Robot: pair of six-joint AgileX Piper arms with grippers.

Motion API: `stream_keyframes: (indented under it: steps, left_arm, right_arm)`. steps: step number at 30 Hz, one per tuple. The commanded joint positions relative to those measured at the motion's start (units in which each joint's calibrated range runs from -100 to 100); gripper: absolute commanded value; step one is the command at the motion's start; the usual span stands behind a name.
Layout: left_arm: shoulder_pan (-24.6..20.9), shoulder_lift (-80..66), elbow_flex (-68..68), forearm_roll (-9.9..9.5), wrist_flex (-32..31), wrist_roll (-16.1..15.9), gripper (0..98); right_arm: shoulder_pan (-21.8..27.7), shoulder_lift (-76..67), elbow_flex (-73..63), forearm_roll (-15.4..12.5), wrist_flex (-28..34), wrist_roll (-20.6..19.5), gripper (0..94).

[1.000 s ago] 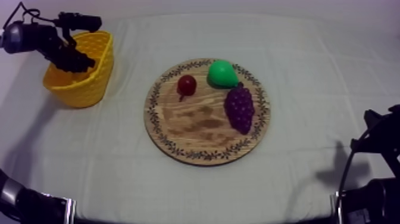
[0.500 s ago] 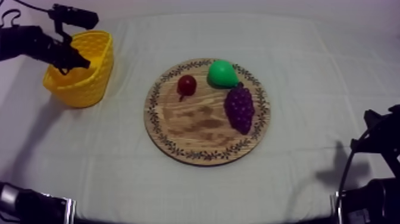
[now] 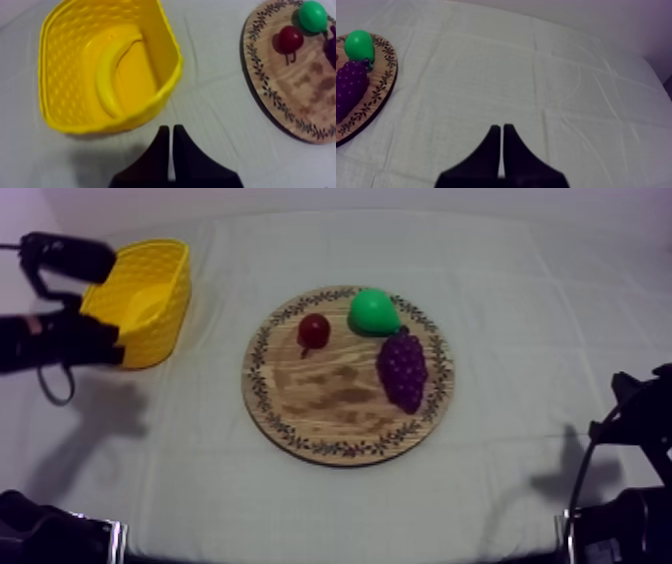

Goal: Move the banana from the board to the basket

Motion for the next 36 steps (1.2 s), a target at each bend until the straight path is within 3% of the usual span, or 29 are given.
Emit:
stream_keyframes:
  steps: [1,7,16,36]
  left_arm:
    - [0.0,-17.1,6.3,2.21,1.7,-2.3,0.8]
    - [-1.3,-29.6,12.6,4.05,4.7,-3.1,0.5]
    - [-3.3,-46.2,21.3,0.27,4.9,0.5,0.2]
    - [-7.3,-60.2,29.2,-1.38,6.5,1.5,0.1]
  right_arm:
    - [0.0,0.0,0.0,0.0,0.1,0.0,0.3]
    - [0.0,0.0,0.0,0.0,0.1,0.0,0.3]
    - [0.0,0.0,0.0,0.0,0.1,0.0,0.3]
    - [0.0,0.0,0.0,0.0,0.1,0.0,0.3]
